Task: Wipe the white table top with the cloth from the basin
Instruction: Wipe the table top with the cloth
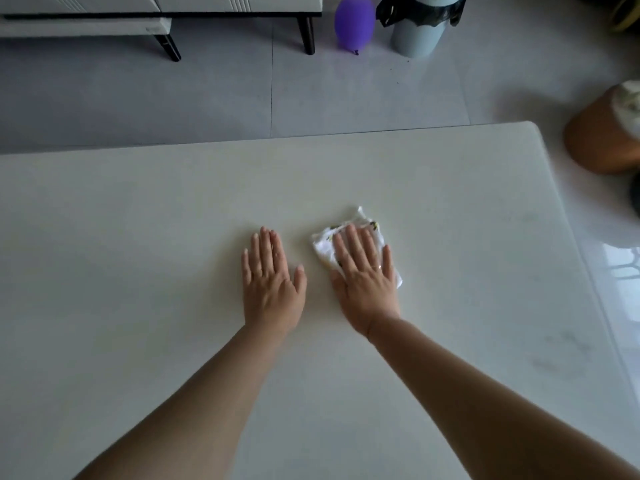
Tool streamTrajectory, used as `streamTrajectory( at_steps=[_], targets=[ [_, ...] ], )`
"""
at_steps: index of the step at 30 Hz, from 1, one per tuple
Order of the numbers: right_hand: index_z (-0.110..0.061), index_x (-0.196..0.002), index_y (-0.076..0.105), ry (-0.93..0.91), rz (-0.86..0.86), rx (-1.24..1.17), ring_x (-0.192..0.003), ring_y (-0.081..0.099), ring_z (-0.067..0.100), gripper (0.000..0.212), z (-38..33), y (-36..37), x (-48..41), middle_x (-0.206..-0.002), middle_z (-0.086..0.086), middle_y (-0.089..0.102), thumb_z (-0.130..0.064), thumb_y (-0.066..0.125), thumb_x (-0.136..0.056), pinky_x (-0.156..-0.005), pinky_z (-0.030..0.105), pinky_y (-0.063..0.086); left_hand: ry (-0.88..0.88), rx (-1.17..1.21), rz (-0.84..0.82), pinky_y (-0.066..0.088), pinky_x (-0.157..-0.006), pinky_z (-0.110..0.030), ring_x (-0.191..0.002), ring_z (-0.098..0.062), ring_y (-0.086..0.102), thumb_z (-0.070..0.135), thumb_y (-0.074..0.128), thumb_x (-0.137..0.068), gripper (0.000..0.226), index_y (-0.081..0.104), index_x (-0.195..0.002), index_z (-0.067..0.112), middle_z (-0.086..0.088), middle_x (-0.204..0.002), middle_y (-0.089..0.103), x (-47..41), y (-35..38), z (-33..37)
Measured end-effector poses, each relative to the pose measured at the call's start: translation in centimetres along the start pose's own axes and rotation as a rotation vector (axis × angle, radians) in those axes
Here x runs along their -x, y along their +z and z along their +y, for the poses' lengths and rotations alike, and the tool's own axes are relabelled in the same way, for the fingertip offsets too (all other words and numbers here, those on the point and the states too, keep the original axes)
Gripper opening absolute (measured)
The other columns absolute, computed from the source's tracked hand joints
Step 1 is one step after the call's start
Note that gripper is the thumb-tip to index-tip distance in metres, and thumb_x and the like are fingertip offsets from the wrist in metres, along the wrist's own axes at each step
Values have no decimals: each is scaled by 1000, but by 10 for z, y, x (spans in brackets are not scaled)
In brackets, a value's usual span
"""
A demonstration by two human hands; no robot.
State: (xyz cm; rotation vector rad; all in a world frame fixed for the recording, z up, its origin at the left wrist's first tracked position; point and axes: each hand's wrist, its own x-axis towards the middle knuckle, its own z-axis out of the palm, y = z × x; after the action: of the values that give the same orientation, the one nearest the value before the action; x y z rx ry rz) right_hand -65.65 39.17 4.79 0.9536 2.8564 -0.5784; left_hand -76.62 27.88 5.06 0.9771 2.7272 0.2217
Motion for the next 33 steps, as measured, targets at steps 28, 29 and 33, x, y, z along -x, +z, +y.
streamTrajectory(
  at_steps=[28,29,33],
  targets=[
    [-10,-124,53,915,347,-498,-110,50,32,41,31,-51,116,-128,10,47,-10,55,-83,-90,38,38,120,90,-50,-10,-117,-30,-143,-16,-11,46,4,-90,71,7,-150,8,-8,-159,4,123,-15,8],
    [-9,-123,54,864,389,-436,-112,48,33,42,28,-50,116,-129,12,47,-6,55,-81,-93,38,36,124,90,-42,-8,-117,-31,-143,-17,-7,46,5,-90,72,10,-150,7,-9,-159,7,122,-14,8],
    [-13,-129,52,602,390,-296,-130,34,32,51,15,-42,112,-142,12,40,-6,58,-79,-105,40,25,133,71,-29,-1,-118,-35,-145,-19,1,43,17,-94,65,16,-149,7,-10,-158,14,114,-9,10]
  ],
)
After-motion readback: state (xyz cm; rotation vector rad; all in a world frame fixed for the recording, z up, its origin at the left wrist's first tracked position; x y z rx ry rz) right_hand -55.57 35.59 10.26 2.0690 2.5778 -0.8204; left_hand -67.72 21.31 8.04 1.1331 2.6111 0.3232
